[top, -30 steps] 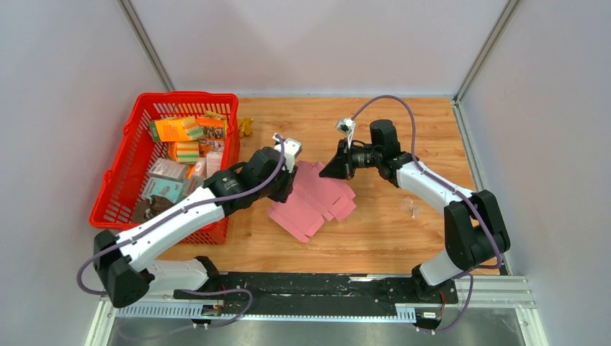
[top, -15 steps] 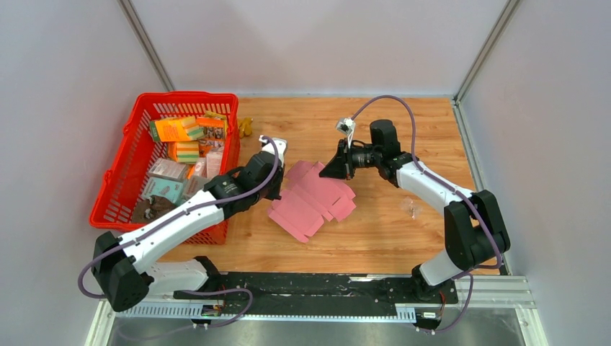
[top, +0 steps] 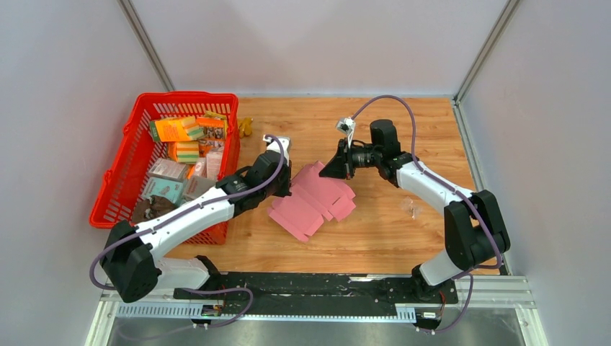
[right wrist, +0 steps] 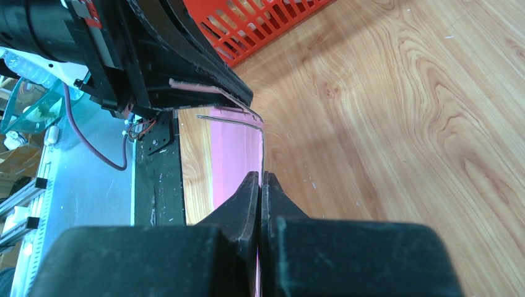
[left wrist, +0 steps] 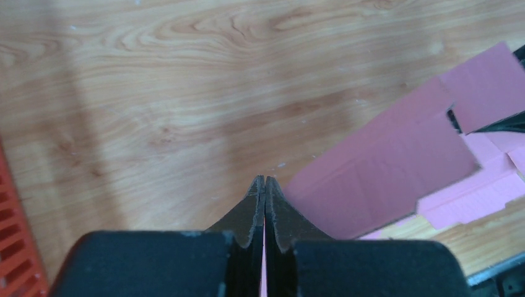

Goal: Fold the paper box

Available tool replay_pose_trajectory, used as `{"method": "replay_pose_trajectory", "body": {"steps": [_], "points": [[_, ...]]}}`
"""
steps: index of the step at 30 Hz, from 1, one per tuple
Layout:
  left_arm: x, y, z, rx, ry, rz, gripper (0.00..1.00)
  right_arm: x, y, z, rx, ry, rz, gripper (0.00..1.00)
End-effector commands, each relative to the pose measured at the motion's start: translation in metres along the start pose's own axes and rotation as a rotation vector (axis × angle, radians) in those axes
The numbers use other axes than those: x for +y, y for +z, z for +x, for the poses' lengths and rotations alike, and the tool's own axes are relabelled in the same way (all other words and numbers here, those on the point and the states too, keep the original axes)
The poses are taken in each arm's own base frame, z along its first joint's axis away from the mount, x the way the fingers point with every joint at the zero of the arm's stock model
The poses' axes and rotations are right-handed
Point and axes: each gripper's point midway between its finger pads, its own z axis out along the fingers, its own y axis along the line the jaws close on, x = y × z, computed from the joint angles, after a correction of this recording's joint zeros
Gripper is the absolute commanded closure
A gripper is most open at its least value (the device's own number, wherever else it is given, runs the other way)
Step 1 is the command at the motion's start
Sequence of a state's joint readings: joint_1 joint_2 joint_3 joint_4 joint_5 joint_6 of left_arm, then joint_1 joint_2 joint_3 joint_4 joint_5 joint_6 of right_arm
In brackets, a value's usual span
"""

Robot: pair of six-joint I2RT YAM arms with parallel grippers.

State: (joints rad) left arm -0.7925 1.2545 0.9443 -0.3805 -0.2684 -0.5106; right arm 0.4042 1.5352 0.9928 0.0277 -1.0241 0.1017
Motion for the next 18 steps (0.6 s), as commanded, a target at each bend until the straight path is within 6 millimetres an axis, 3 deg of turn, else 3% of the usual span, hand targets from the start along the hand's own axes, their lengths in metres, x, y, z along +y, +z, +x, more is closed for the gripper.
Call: {"method": "replay_pose_trajectory", "body": {"steps": [1, 9, 13, 17, 18], "points": [[-0.022, 0.002, 0.005, -0.003, -0.117, 0.109, 1.0, 0.011, -0.003, -0.019, -0.043, -0.068, -0.026, 1.0], [-0.035, 0.01, 0.022, 0.029, -0.178, 0.166, 1.0, 0.01, -0.001, -0.019, -0.041, -0.063, -0.034, 1.0], [-0.049, 0.013, 0.013, 0.013, -0.177, 0.216, 0.98, 0.009, -0.001, -0.018, -0.038, -0.065, -0.035, 1.0], [-0.042, 0.012, 0.011, 0.004, -0.148, 0.169, 0.8, 0.005, -0.002, -0.01, -0.006, -0.077, -0.024, 1.0], [-0.039, 0.008, 0.01, -0.006, -0.146, 0.158, 0.68, 0.003, -0.001, -0.01, -0.005, -0.092, -0.016, 1.0]]}}
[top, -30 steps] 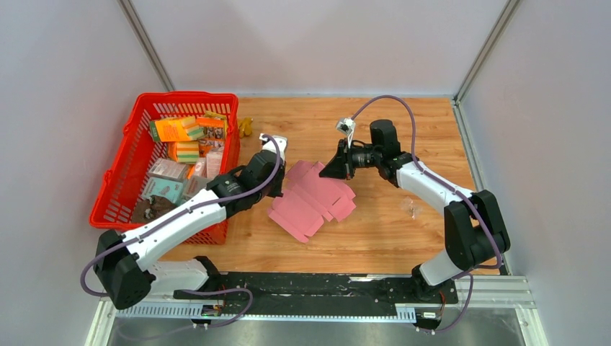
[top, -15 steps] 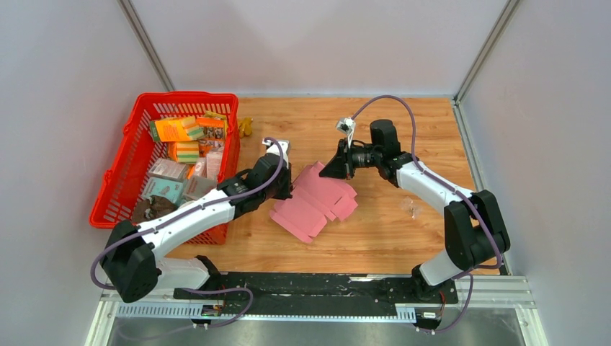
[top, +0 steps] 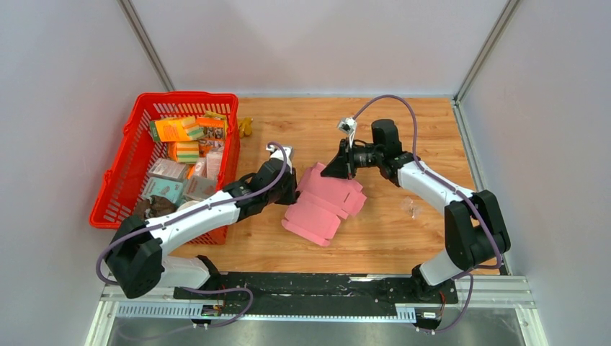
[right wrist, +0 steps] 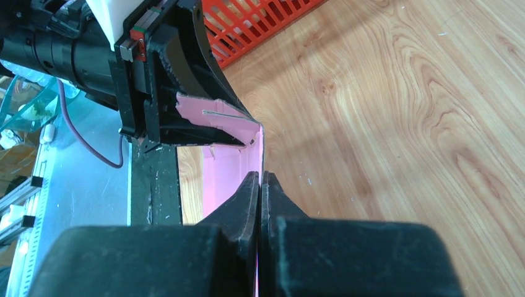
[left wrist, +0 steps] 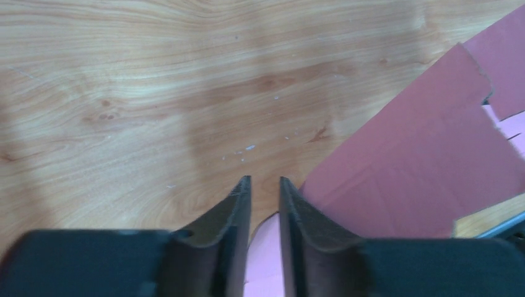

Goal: Fold the paper box

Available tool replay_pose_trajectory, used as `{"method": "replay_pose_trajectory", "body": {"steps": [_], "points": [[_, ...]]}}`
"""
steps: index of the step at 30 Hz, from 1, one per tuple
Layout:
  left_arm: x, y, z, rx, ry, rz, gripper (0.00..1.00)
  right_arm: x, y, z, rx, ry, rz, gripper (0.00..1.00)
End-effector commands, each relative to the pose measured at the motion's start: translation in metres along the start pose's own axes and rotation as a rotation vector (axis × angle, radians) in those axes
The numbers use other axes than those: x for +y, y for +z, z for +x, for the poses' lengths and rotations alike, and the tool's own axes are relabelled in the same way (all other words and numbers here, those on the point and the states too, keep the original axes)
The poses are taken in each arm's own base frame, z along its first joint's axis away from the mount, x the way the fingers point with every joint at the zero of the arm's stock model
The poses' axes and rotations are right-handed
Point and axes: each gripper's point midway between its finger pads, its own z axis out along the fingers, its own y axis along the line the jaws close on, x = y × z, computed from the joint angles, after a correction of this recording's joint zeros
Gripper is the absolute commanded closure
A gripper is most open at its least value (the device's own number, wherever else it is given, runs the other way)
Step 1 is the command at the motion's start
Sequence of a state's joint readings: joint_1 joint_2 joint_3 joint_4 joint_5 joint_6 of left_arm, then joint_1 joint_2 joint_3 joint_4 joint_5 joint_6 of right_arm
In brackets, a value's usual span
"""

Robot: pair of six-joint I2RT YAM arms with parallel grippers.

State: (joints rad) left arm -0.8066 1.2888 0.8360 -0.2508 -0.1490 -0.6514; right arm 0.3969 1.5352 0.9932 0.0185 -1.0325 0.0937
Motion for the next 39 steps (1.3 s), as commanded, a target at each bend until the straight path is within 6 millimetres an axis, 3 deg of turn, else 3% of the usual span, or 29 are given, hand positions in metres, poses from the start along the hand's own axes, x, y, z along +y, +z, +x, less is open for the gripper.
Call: {"method": "replay_pose_trajectory", "body": {"steps": [1, 3, 5, 7, 12, 13, 16, 17, 18, 20, 21, 25, 36, 39], "points": [[-0.012, -0.01, -0.019, -0.076, -0.008, 0.033, 0.63, 0.001, -0.001, -0.004, 0.016, -0.064, 0.01, 1.0], [-0.002, -0.021, -0.021, -0.11, 0.007, 0.008, 0.52, -0.002, -0.001, -0.002, 0.034, -0.102, 0.033, 1.0], [0.008, -0.026, -0.014, -0.107, 0.034, -0.008, 0.49, -0.003, 0.001, 0.003, 0.055, -0.107, 0.055, 1.0], [0.005, -0.039, -0.021, -0.139, 0.073, 0.026, 0.47, -0.011, 0.003, 0.01, 0.092, -0.12, 0.102, 1.0], [-0.009, -0.062, -0.054, -0.197, 0.151, 0.06, 0.49, -0.018, 0.012, 0.02, 0.155, -0.126, 0.117, 1.0], [-0.016, -0.067, -0.068, -0.217, 0.154, 0.068, 0.5, -0.018, 0.012, 0.02, 0.158, -0.129, 0.119, 1.0], [-0.034, -0.06, -0.084, -0.184, 0.199, 0.111, 0.5, -0.019, 0.013, 0.021, 0.166, -0.125, 0.118, 1.0], [-0.035, -0.045, -0.079, -0.13, 0.231, 0.101, 0.5, -0.02, 0.014, 0.023, 0.171, -0.121, 0.118, 1.0], [-0.048, -0.048, -0.096, -0.142, 0.243, 0.121, 0.5, -0.02, 0.014, 0.023, 0.173, -0.12, 0.119, 1.0], [-0.052, -0.028, -0.086, -0.056, 0.282, 0.121, 0.51, -0.022, 0.015, 0.024, 0.182, -0.113, 0.118, 1.0], [-0.058, -0.027, -0.094, -0.061, 0.288, 0.131, 0.52, -0.021, 0.015, 0.025, 0.184, -0.112, 0.117, 1.0], [-0.055, -0.01, -0.089, -0.022, 0.313, 0.102, 0.6, -0.022, 0.016, 0.025, 0.188, -0.109, 0.12, 1.0], [-0.047, -0.003, -0.062, 0.014, 0.318, 0.134, 0.59, -0.02, 0.017, 0.024, 0.186, -0.098, 0.104, 1.0], [-0.044, 0.002, -0.056, 0.04, 0.321, 0.121, 0.68, -0.017, 0.017, 0.022, 0.177, -0.104, 0.095, 1.0]]}}
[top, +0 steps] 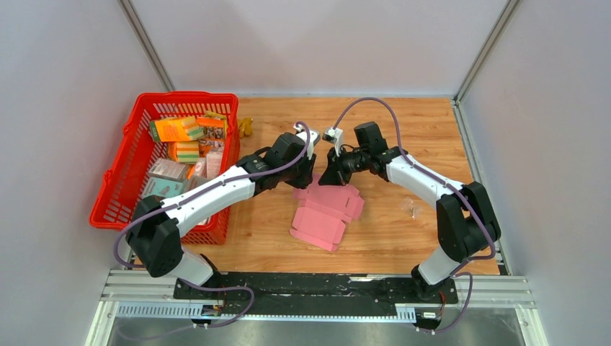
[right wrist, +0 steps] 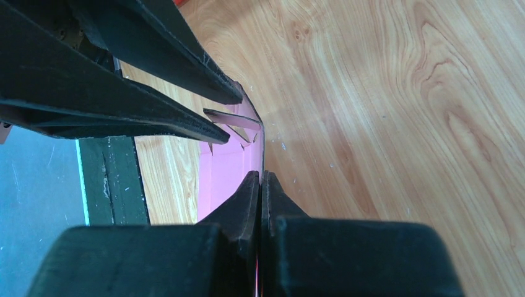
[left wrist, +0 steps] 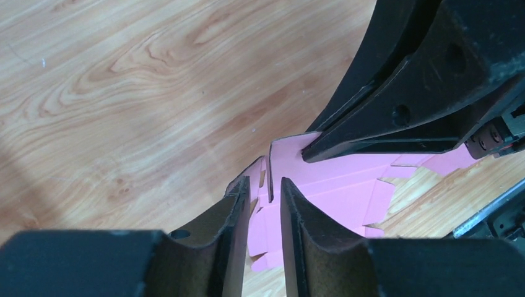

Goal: Fold the paper box

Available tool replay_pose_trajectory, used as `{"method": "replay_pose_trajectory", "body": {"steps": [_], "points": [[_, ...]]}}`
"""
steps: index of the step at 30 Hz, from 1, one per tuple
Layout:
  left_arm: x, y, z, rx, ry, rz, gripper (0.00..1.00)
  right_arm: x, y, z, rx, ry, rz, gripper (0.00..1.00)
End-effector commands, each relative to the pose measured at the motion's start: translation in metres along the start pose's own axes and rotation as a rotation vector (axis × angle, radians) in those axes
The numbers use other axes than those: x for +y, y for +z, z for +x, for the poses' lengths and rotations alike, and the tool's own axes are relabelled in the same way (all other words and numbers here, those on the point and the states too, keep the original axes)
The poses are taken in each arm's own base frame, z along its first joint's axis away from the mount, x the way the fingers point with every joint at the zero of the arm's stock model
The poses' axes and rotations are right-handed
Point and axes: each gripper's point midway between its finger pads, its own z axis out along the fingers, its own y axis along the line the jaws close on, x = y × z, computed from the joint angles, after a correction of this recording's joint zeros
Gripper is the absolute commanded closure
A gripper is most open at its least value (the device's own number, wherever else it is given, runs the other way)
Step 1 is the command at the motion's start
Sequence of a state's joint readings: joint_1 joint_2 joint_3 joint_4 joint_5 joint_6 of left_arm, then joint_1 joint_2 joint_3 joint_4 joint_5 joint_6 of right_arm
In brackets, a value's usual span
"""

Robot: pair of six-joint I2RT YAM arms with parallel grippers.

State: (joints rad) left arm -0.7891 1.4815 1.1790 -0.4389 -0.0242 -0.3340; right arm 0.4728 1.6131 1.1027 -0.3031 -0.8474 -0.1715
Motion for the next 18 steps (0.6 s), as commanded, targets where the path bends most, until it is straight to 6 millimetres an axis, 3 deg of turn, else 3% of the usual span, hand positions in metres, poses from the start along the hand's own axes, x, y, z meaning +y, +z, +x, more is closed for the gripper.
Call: {"method": "replay_pose_trajectory", "body": {"steps": [1, 11, 16, 17, 18], "points": [[-0.004, -0.004, -0.012, -0.043, 0.012, 0.019, 0.71, 0.005, -0.002, -0.018, -0.036, -0.049, -0.02, 1.0], [-0.001, -0.003, -0.026, -0.077, 0.03, -0.007, 0.7, 0.006, -0.002, -0.018, -0.035, -0.045, -0.029, 1.0], [0.003, 0.004, -0.024, -0.069, 0.044, -0.029, 0.92, 0.006, -0.001, -0.019, -0.037, -0.037, -0.024, 1.0], [0.003, 0.004, -0.02, -0.065, 0.054, -0.039, 0.95, 0.002, -0.001, -0.02, -0.038, -0.023, 0.0, 0.97], [0.007, 0.005, -0.021, -0.077, 0.061, -0.062, 0.97, -0.001, 0.0, -0.022, -0.043, -0.009, 0.024, 0.85]]}}
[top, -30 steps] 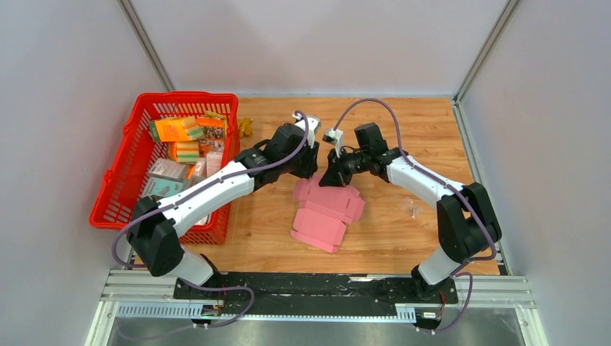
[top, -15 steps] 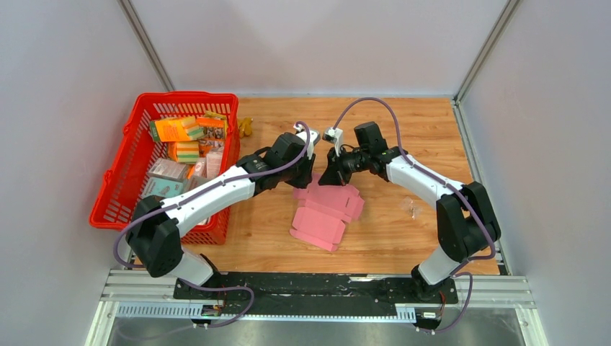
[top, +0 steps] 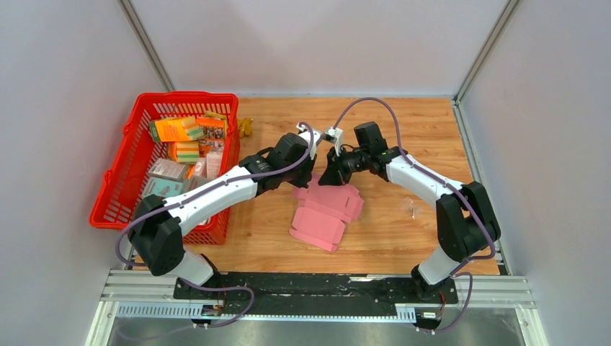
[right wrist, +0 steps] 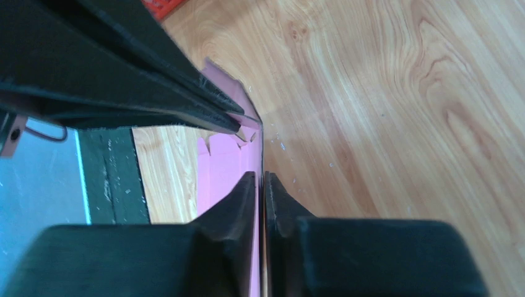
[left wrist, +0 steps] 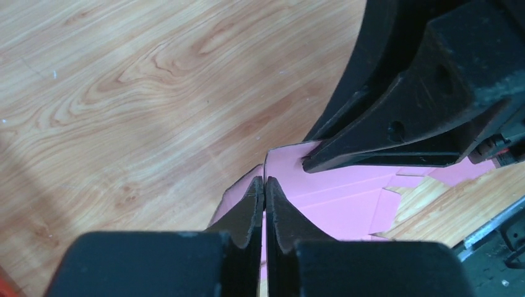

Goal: Fold the paper box

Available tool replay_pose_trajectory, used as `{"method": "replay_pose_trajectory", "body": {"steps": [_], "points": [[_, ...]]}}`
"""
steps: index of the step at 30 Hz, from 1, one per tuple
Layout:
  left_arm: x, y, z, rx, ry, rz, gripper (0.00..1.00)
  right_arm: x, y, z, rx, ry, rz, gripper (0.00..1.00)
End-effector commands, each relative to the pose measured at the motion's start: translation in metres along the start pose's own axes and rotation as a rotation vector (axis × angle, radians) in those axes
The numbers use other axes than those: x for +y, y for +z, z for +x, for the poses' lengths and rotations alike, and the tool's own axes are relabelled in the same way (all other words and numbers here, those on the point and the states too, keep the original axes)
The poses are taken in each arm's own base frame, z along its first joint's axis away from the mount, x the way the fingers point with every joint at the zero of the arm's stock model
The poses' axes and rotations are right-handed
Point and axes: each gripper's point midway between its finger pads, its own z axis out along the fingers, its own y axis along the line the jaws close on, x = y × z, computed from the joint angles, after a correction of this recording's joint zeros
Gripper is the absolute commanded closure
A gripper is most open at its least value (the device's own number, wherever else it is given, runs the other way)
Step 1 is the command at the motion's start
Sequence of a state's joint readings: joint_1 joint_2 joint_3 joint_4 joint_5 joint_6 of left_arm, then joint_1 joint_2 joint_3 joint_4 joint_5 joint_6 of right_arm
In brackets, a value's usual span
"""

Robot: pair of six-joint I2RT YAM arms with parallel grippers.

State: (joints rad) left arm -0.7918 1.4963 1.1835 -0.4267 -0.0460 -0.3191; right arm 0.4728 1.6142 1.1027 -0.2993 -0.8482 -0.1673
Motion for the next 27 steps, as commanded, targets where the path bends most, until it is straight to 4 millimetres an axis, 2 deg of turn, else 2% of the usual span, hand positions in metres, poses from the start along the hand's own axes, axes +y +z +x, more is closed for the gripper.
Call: {"method": "replay_pose_trajectory", "body": {"steps": [1, 2, 3, 5, 7, 8, 9, 11, 12, 13, 14, 16, 17, 18, 19, 20, 22, 23, 24, 27], "points": [[0.005, 0.001, -0.02, -0.079, 0.054, -0.05, 1.0, -0.006, -0.001, -0.022, -0.04, 0.007, 0.052, 0.8], [0.006, 0.003, -0.013, -0.073, 0.061, -0.055, 1.0, -0.011, -0.002, -0.023, -0.036, 0.03, 0.086, 0.69], [0.006, 0.004, -0.017, -0.096, 0.058, -0.061, 1.0, -0.024, -0.007, -0.028, -0.026, 0.101, 0.191, 0.56], [0.008, 0.008, -0.01, -0.105, 0.038, -0.069, 1.0, -0.045, -0.015, -0.029, 0.002, 0.188, 0.336, 0.55], [0.005, 0.01, -0.016, -0.147, 0.007, -0.057, 1.0, -0.054, -0.028, -0.034, -0.001, 0.353, 0.468, 0.5], [0.006, 0.012, -0.011, -0.146, -0.002, -0.058, 1.0, -0.059, -0.033, -0.032, -0.008, 0.415, 0.526, 0.48], [0.005, 0.014, -0.015, -0.175, -0.025, -0.056, 1.0, -0.065, -0.04, -0.028, -0.032, 0.544, 0.618, 0.44], [0.007, 0.017, -0.01, -0.187, -0.048, -0.065, 1.0, -0.059, -0.047, -0.02, -0.055, 0.631, 0.646, 0.42], [0.008, 0.018, -0.015, -0.217, -0.07, -0.072, 1.0, -0.058, -0.049, -0.018, -0.082, 0.669, 0.665, 0.39], [0.007, 0.017, -0.016, -0.234, -0.079, -0.071, 1.0, -0.05, -0.058, -0.016, -0.127, 0.746, 0.688, 0.38], [0.008, 0.019, -0.015, -0.25, -0.087, -0.074, 1.0, -0.051, -0.065, -0.015, -0.164, 0.783, 0.735, 0.37], [0.009, 0.017, -0.016, -0.278, -0.105, -0.078, 1.0, -0.034, -0.079, -0.029, -0.282, 0.89, 0.735, 0.34], [0.009, 0.017, -0.017, -0.298, -0.109, -0.079, 1.0, -0.029, -0.079, -0.025, -0.306, 0.933, 0.732, 0.31], [0.011, 0.016, -0.017, -0.308, -0.111, -0.089, 1.0, -0.021, -0.077, -0.036, -0.362, 0.946, 0.68, 0.25], [0.012, 0.013, -0.018, -0.32, -0.111, -0.093, 1.0, -0.01, -0.082, -0.044, -0.415, 0.985, 0.634, 0.25], [0.013, 0.013, -0.015, -0.324, -0.11, -0.099, 1.0, -0.007, -0.08, -0.039, -0.453, 1.109, 0.614, 0.23], [0.016, 0.01, -0.014, -0.342, -0.122, -0.111, 1.0, 0.001, -0.081, -0.043, -0.514, 1.211, 0.567, 0.23], [0.016, 0.01, -0.01, -0.345, -0.123, -0.111, 1.0, 0.003, -0.084, -0.04, -0.583, 1.341, 0.565, 0.23], [0.018, 0.008, -0.011, -0.357, -0.128, -0.117, 1.0, 0.012, -0.08, -0.038, -0.596, 1.38, 0.556, 0.23], [0.021, 0.004, -0.008, -0.368, -0.129, -0.127, 1.0, 0.018, -0.078, -0.04, -0.703, 1.478, 0.565, 0.23]]}}
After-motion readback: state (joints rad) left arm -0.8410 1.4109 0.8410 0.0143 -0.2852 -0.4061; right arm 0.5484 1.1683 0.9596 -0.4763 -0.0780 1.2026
